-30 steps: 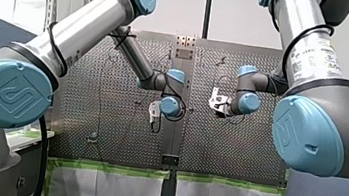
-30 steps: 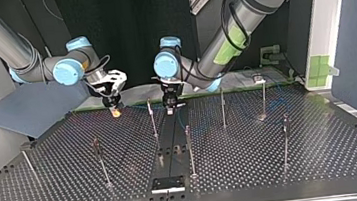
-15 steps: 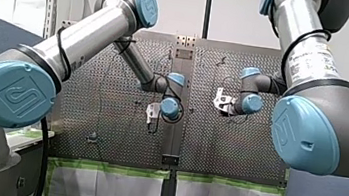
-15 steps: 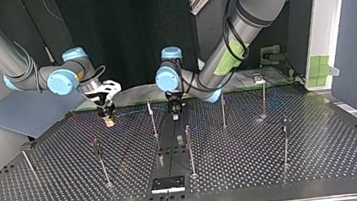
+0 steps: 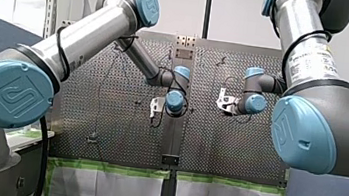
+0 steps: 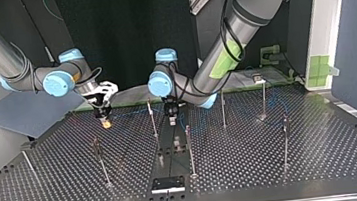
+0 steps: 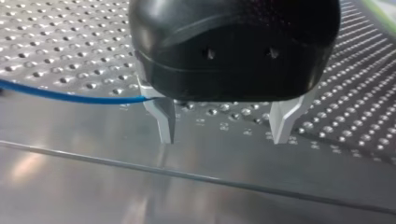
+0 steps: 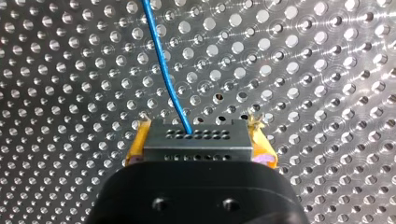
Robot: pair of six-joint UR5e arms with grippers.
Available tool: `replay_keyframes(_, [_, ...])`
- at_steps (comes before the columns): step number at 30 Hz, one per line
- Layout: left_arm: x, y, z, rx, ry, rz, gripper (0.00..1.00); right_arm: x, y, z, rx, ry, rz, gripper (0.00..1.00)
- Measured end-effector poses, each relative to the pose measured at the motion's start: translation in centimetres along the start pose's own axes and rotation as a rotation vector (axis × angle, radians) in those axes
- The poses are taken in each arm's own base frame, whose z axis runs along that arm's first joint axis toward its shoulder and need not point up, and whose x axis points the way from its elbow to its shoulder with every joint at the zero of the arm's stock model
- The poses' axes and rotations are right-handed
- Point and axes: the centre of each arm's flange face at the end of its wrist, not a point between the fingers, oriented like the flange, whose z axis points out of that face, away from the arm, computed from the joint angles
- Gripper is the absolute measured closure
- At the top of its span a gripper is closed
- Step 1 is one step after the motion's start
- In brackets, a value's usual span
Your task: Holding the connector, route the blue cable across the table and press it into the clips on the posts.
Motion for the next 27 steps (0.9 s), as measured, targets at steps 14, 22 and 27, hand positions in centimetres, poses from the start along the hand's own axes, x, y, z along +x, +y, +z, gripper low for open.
replay_keyframes(14, [-1.9,-0.4,-3.4,0.012,-0.019,0.015,0.0,-0.1,1.0,-0.2,-0.015,-0.007,-0.006,1.0])
replay_keyframes(22, [-3.7,-0.8,-6.1,0.042,-0.068,-0.004,0.0,0.0,1.7,-0.2,-0.024,-0.006,0.007,1.0])
replay_keyframes(27, [-4.6,-1.1,-7.9,0.056,-0.094,-0.014,0.0,-0.3,1.1,-0.2,0.007,-0.014,0.01,1.0])
